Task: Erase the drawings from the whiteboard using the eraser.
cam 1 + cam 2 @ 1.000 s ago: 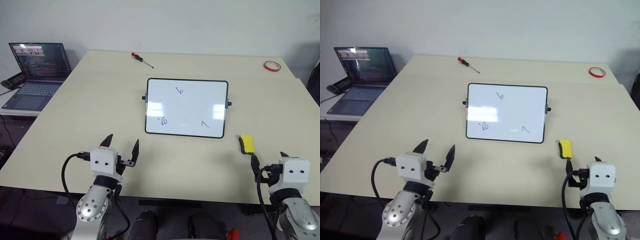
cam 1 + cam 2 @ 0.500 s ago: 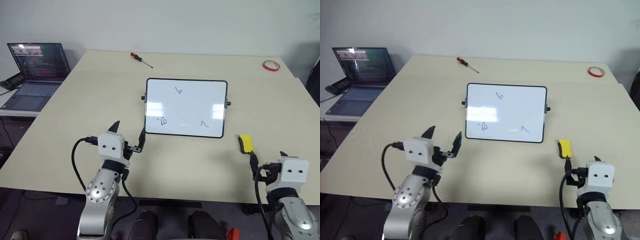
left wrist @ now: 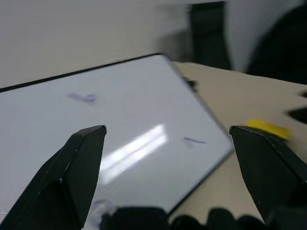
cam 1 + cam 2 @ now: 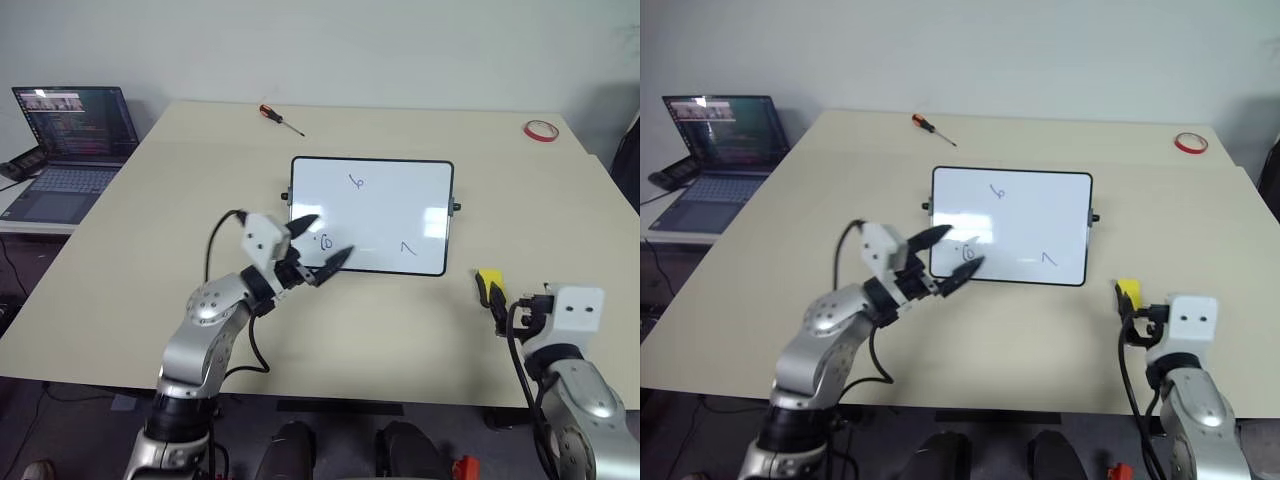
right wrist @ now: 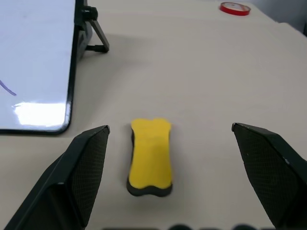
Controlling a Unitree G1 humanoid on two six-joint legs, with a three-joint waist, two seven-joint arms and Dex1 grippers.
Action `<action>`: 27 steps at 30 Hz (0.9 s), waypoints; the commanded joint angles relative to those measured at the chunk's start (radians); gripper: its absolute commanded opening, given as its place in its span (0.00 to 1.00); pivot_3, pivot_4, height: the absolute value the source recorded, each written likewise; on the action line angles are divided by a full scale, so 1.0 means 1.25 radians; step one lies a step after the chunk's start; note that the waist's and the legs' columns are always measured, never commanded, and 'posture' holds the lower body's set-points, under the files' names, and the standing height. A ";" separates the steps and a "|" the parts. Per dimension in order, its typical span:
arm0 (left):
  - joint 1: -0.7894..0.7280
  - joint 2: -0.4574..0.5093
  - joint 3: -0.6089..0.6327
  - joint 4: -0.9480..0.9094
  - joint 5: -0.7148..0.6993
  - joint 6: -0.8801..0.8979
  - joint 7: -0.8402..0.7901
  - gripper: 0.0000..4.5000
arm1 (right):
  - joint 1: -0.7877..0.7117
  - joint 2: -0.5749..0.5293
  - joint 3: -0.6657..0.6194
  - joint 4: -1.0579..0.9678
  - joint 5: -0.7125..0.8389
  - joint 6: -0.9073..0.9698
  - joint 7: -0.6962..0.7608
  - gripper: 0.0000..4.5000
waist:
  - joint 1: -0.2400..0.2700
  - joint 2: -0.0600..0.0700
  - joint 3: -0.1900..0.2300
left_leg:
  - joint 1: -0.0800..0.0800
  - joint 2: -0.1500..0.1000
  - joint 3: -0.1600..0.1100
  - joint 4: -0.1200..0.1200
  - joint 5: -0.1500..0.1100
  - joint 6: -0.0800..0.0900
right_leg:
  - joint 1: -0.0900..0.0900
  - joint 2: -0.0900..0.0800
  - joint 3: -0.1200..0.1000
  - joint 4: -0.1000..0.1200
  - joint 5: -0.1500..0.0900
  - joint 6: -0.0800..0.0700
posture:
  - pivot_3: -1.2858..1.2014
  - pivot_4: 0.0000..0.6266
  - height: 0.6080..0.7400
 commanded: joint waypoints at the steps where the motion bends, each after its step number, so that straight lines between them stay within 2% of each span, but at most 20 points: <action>1: -0.067 0.005 -0.049 0.080 -0.027 -0.046 -0.152 1.00 | -0.031 -0.012 0.009 0.030 0.021 0.036 0.014 0.99 | 0.000 0.000 0.000 | 0.000 0.000 0.000 0.000 0.000 0.000 | 0.000 0.000 0.000 0.000 0.000 0.000 | 0.52 0.24 1.00; 6: -0.168 -0.012 -0.140 0.207 0.007 -0.101 -0.312 1.00 | -0.074 -0.030 0.005 0.082 0.021 0.059 0.015 0.99 | -0.001 0.000 0.000 | -0.001 0.000 0.001 0.000 0.000 0.000 | -0.002 0.000 0.001 0.000 0.000 0.000 | 0.52 0.24 1.00; 9: -0.205 -0.028 -0.171 0.271 0.031 -0.142 -0.363 1.00 | -0.084 -0.030 0.003 0.096 0.022 0.068 0.012 0.99 | -0.001 0.000 0.000 | -0.002 0.000 0.001 0.000 0.000 0.000 | -0.003 0.000 0.001 0.001 0.000 0.000 | 0.52 0.24 1.00; 15: -0.255 -0.070 -0.181 0.374 0.064 -0.207 -0.394 1.00 | -0.105 -0.024 0.001 0.116 0.020 0.073 0.001 0.99 | -0.003 0.000 0.000 | -0.002 0.000 0.000 0.000 0.000 0.000 | -0.003 0.001 0.002 0.001 0.000 0.000 | 0.52 0.24 1.00; 19: -0.271 -0.086 -0.182 0.427 0.090 -0.259 -0.405 1.00 | -0.153 0.011 -0.046 0.152 0.044 0.107 -0.040 0.99 | -0.003 0.000 0.000 | -0.002 0.001 0.000 0.000 0.000 0.000 | -0.003 0.001 0.002 0.001 0.000 0.000 | 0.52 0.24 1.00; 27: -0.263 -0.087 -0.169 0.433 0.108 -0.288 -0.389 1.00 | -0.187 0.031 -0.063 0.180 0.061 0.127 -0.064 0.99 | -0.003 0.000 0.000 | -0.002 0.001 -0.001 0.000 0.000 0.000 | -0.004 0.001 0.002 0.001 0.000 0.000 | 0.52 0.24 1.00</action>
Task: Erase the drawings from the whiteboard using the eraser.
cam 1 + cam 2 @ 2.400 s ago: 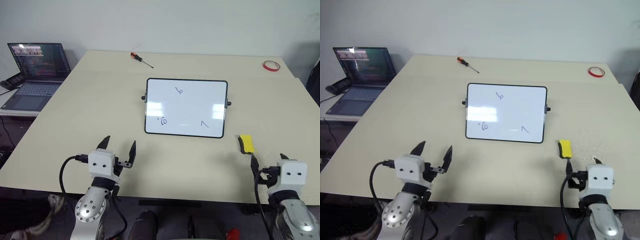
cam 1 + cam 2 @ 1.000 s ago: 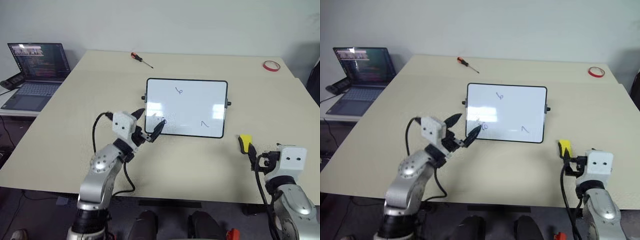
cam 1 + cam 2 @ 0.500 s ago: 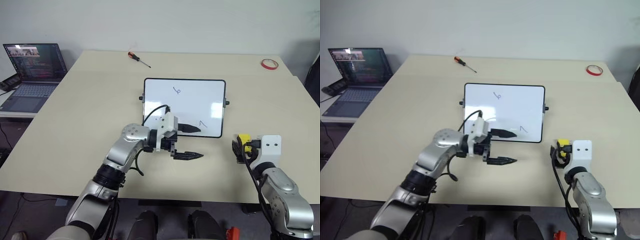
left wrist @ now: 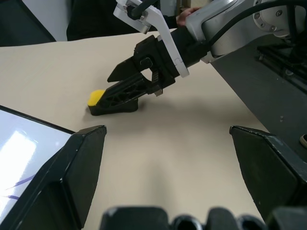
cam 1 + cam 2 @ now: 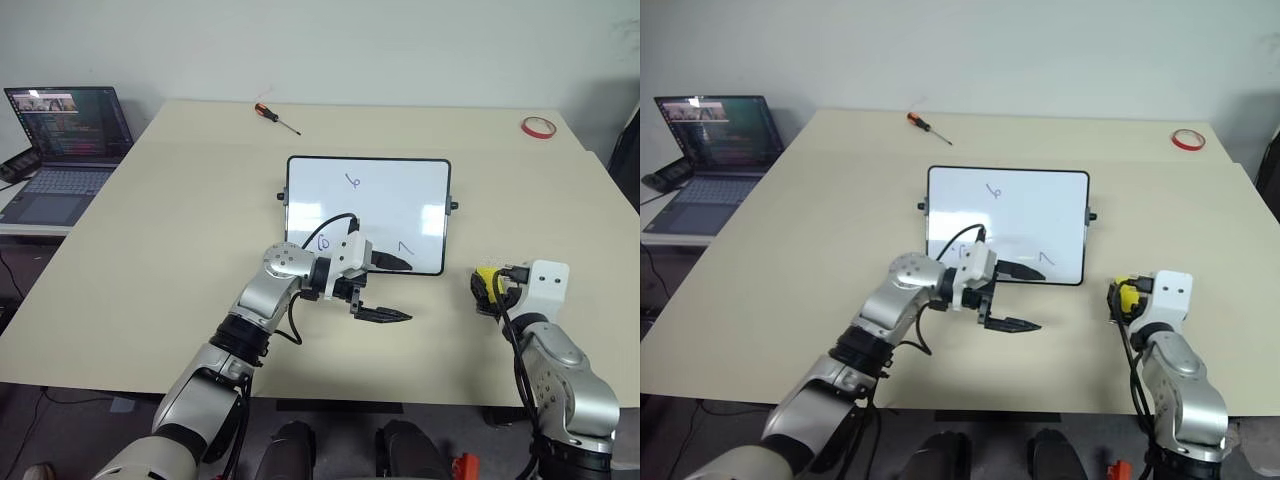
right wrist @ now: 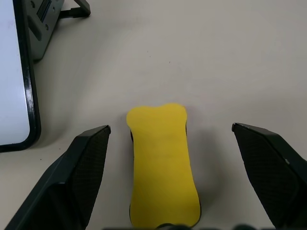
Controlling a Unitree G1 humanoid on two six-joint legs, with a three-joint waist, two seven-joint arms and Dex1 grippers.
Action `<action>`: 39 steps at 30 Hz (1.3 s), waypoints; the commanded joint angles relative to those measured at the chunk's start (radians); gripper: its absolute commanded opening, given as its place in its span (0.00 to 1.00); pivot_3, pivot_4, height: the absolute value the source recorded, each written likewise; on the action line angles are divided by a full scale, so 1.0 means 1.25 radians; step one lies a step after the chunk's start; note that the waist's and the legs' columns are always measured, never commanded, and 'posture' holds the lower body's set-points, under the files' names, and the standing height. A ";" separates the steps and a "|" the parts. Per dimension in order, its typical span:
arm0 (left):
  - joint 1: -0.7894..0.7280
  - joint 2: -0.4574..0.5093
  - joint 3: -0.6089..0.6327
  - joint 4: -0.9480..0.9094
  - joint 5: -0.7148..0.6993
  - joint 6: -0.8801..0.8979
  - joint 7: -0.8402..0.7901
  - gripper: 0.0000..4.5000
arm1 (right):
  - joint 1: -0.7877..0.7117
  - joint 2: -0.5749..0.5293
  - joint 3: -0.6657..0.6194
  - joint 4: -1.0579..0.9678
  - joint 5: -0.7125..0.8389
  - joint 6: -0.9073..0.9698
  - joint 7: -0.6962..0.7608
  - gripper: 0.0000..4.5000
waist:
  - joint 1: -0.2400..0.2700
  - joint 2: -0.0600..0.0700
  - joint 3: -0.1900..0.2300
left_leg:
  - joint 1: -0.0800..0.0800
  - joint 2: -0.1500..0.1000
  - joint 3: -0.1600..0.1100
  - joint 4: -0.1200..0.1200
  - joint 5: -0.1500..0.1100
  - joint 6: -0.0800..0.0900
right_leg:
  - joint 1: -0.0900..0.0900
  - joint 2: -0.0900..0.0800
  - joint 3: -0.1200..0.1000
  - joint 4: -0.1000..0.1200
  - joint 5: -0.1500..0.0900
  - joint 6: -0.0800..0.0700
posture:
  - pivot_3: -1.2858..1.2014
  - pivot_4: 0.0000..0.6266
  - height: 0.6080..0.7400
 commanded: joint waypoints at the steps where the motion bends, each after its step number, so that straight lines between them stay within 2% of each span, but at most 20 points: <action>1: -0.008 -0.006 0.018 -0.007 0.005 -0.022 0.013 1.00 | -0.014 0.001 -0.019 -0.003 0.015 0.001 -0.008 0.99 | 0.000 0.000 0.000 | 0.000 0.000 0.000 0.000 0.000 0.000 | 0.000 0.000 0.000 0.000 0.000 0.000 | 0.52 0.24 1.00; 12: -0.017 -0.002 0.032 -0.001 0.008 -0.021 0.025 1.00 | -0.029 -0.004 -0.019 0.013 0.029 0.003 -0.008 0.99 | 0.000 0.000 0.000 | 0.000 0.000 0.000 0.000 0.000 0.000 | 0.000 0.000 0.000 0.000 0.000 0.000 | 0.52 0.24 1.00; 15: -0.017 -0.002 0.033 -0.001 0.009 -0.020 0.028 1.00 | -0.035 -0.005 -0.021 0.017 0.034 0.003 -0.010 0.86 | 0.000 0.000 0.000 | 0.000 0.000 0.000 0.000 0.000 0.000 | 0.000 0.000 0.000 0.000 0.000 0.000 | 0.52 0.24 1.00; 22: -0.020 0.000 0.035 0.003 0.010 -0.019 0.035 1.00 | -0.039 -0.010 -0.024 0.024 0.042 0.003 -0.009 0.31 | 0.000 0.000 0.000 | 0.000 0.000 0.000 0.000 0.000 0.000 | 0.000 0.000 0.000 0.000 0.000 0.000 | 0.52 0.24 1.00; 23: -0.021 0.001 0.036 0.004 0.009 -0.019 0.035 1.00 | -0.039 -0.010 -0.024 0.025 0.042 0.004 -0.009 0.26 | 0.000 0.000 0.000 | 0.000 0.000 0.000 0.000 0.000 0.000 | 0.000 0.000 0.000 0.000 0.000 0.000 | 0.52 0.24 1.00; 34: -0.027 0.001 0.046 0.003 0.009 -0.022 0.055 1.00 | -0.048 -0.025 -0.010 0.031 0.022 -0.036 -0.010 0.25 | 0.000 0.000 0.000 | 0.000 0.000 0.000 0.000 0.000 0.000 | 0.000 0.000 0.000 0.001 0.000 0.000 | 0.52 0.24 1.00; 39: -0.033 -0.039 0.080 -0.069 0.044 -0.052 0.215 1.00 | 0.002 -0.077 0.061 0.015 -0.052 -0.179 0.024 0.25 | 0.000 0.000 0.000 | 0.000 0.000 0.000 0.000 0.000 0.000 | 0.000 0.000 0.000 0.000 0.000 0.000 | 0.52 0.24 1.00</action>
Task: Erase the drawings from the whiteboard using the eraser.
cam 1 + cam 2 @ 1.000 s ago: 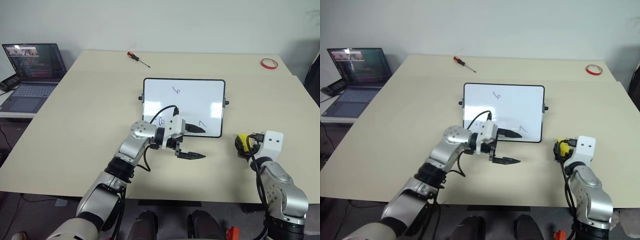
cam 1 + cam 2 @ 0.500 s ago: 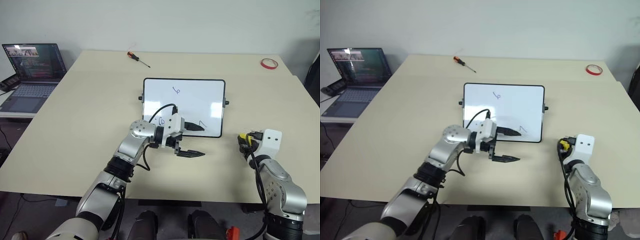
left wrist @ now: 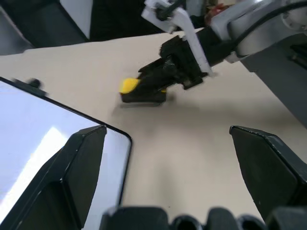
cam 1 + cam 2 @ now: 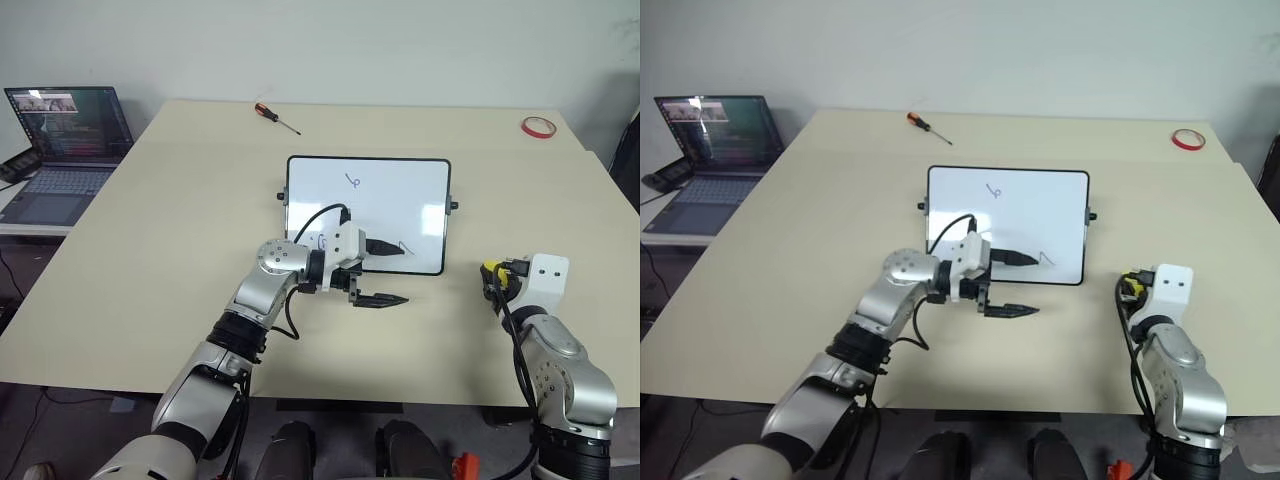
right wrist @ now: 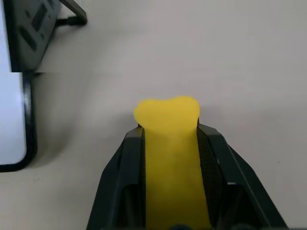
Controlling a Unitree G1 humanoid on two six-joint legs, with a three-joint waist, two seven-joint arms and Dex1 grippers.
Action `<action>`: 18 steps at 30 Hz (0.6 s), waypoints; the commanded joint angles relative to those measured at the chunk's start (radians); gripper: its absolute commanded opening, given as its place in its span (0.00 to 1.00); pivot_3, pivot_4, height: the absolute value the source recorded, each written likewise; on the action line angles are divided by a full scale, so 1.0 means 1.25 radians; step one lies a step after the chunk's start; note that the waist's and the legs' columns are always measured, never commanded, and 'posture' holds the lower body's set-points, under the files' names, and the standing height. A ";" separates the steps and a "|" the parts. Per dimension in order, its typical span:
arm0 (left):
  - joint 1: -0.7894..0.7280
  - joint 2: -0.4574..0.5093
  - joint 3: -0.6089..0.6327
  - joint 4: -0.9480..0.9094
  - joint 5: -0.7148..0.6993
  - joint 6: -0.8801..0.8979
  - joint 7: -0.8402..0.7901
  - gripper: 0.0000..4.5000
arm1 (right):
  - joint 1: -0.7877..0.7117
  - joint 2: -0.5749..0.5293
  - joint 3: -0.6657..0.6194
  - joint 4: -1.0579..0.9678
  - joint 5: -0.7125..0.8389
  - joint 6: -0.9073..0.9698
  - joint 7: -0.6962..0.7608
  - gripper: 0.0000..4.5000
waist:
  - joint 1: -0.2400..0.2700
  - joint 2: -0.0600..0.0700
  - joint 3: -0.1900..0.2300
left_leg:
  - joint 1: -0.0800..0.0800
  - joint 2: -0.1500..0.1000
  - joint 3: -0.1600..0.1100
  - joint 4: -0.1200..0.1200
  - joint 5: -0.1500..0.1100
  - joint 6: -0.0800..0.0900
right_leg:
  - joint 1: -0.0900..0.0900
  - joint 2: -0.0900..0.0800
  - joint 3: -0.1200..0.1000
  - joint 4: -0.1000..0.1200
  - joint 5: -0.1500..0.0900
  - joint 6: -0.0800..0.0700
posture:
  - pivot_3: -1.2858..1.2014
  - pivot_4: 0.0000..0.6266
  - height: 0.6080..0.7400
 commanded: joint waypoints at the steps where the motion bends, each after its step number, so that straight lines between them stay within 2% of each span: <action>1: -0.023 -0.024 0.039 -0.074 0.038 -0.046 0.115 1.00 | 0.020 -0.015 0.020 -0.020 -0.040 -0.097 0.010 0.25 | 0.000 0.000 0.000 | 0.000 0.000 0.000 0.000 0.000 0.000 | 0.000 0.000 0.000 0.000 0.000 0.000 | 0.52 0.24 1.00; 9: 0.043 -0.036 0.101 -0.104 0.128 -0.062 0.375 1.00 | -0.059 -0.016 0.042 0.013 -0.086 -0.224 -0.001 0.25 | -0.005 0.000 0.000 | 0.001 0.000 0.001 0.000 0.000 0.000 | 0.000 0.000 0.001 0.001 0.000 0.001 | 0.52 0.24 1.00; 11: 0.066 -0.033 0.103 -0.110 0.142 -0.061 0.407 1.00 | -0.082 -0.014 0.048 0.032 -0.095 -0.247 0.000 0.25 | -0.005 0.000 0.000 | 0.001 0.000 0.001 0.000 0.000 0.000 | 0.000 0.000 0.001 0.002 0.000 0.001 | 0.52 0.24 1.00; 14: 0.141 -0.025 0.161 -0.121 0.184 -0.044 0.545 1.00 | -0.170 -0.001 0.079 0.090 -0.108 -0.301 0.000 0.25 | -0.007 0.000 0.000 | 0.001 0.000 0.001 0.001 0.000 0.000 | 0.000 0.000 0.001 0.002 0.000 0.000 | 0.52 0.24 1.00; 18: 0.218 -0.025 0.194 -0.159 0.192 -0.010 0.623 1.00 | -0.266 0.023 0.122 0.183 -0.122 -0.357 0.009 0.25 | -0.006 0.000 0.000 | 0.001 0.000 0.001 0.001 0.000 0.000 | -0.002 0.000 0.001 0.004 0.000 0.000 | 0.52 0.24 1.00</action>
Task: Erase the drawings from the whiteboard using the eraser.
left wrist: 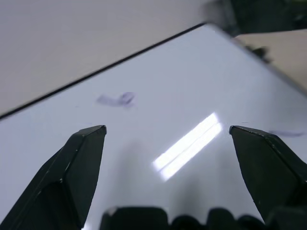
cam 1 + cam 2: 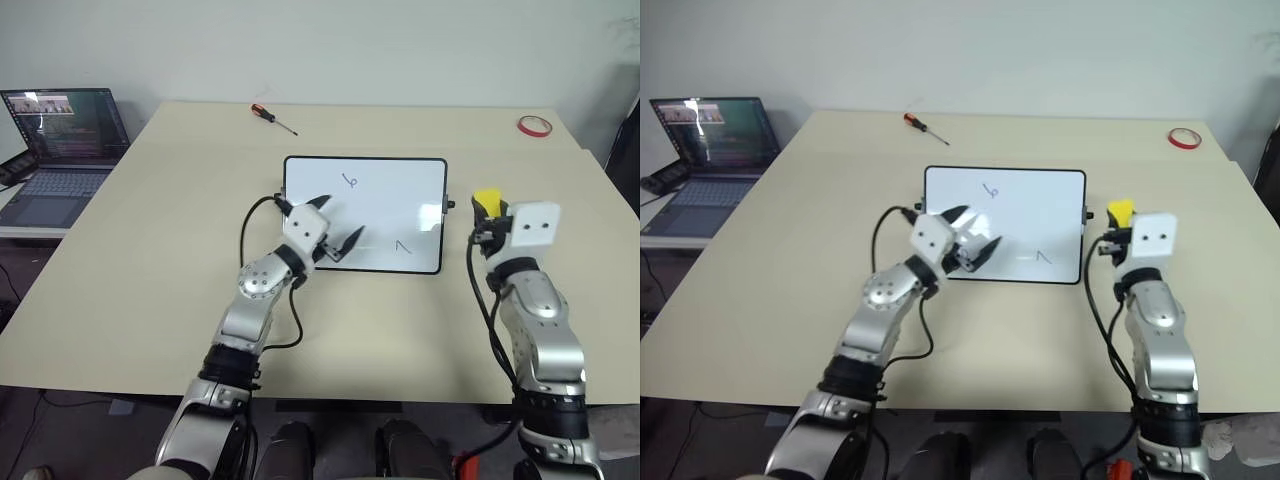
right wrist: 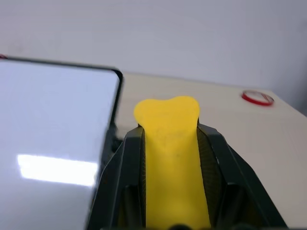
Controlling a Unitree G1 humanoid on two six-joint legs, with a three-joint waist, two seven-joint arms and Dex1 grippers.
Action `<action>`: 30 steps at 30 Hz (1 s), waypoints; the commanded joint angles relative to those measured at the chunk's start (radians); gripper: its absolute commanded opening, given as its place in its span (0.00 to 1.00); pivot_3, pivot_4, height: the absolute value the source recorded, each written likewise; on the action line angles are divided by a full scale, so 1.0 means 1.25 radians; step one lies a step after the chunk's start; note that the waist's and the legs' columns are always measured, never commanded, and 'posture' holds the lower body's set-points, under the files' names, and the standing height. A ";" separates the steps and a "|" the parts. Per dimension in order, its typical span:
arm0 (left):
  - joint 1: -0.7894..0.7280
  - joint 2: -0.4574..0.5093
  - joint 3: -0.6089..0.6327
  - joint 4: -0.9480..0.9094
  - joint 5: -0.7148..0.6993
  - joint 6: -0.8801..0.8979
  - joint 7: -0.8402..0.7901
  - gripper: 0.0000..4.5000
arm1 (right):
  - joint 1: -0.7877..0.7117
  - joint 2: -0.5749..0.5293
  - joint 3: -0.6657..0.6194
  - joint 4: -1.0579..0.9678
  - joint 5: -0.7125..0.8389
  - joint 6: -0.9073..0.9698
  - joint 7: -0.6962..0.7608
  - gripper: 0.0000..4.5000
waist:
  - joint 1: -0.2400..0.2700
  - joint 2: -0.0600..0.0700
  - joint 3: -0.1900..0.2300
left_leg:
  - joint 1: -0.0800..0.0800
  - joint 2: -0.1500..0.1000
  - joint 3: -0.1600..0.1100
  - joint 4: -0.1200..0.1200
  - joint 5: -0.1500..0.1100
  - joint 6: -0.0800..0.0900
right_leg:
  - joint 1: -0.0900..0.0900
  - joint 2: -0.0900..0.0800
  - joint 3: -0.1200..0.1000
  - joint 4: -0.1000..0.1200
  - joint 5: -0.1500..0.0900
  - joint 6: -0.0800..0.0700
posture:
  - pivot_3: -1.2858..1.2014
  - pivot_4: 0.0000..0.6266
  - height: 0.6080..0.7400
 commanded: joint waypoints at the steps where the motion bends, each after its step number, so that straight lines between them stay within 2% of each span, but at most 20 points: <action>1: 0.039 0.001 0.026 -0.067 0.017 0.015 0.069 1.00 | -0.077 0.020 0.036 0.062 -0.014 -0.069 0.006 0.25 | 0.001 0.000 0.000 | 0.000 0.000 0.000 0.000 0.000 0.000 | 0.000 0.000 0.000 0.000 0.000 0.000 | 0.52 0.24 1.00; 4: 0.056 0.002 0.029 -0.081 0.025 0.029 0.096 1.00 | -0.111 0.031 0.051 0.110 -0.016 -0.102 0.010 0.25 | 0.008 0.000 0.000 | 0.000 0.000 0.000 0.000 0.000 0.000 | 0.000 0.000 0.000 0.000 0.000 0.000 | 0.52 0.24 1.00; 7: 0.083 0.000 0.031 -0.097 0.020 0.027 0.107 1.00 | -0.194 0.077 0.100 0.218 -0.016 -0.160 0.031 0.25 | 0.007 0.000 0.000 | 0.000 -0.001 0.000 0.001 0.000 0.000 | 0.000 -0.001 -0.001 0.000 0.000 0.000 | 0.52 0.24 1.00; 17: 0.082 0.017 0.033 -0.124 -0.003 0.041 0.084 1.00 | -0.334 0.141 0.165 0.487 -0.050 -0.293 0.072 0.25 | 0.006 0.000 0.000 | 0.000 0.000 0.001 0.001 0.000 0.000 | -0.001 -0.001 0.000 0.002 0.000 0.000 | 0.52 0.24 1.00; 25: 0.080 -0.001 0.011 -0.149 -0.002 0.049 0.072 1.00 | -0.423 0.129 0.194 0.677 -0.138 -0.258 0.027 0.25 | 0.006 0.000 0.000 | 0.000 0.000 0.001 0.001 0.000 0.000 | -0.001 -0.001 0.000 0.002 0.000 0.000 | 0.52 0.24 1.00; 30: 0.073 -0.003 -0.001 -0.152 0.006 0.050 0.069 1.00 | -0.437 0.125 0.195 0.706 -0.155 -0.262 0.012 0.25 | 0.006 0.000 0.000 | 0.001 0.000 0.001 0.001 0.000 0.000 | -0.001 0.000 0.000 0.004 0.000 0.000 | 0.52 0.24 1.00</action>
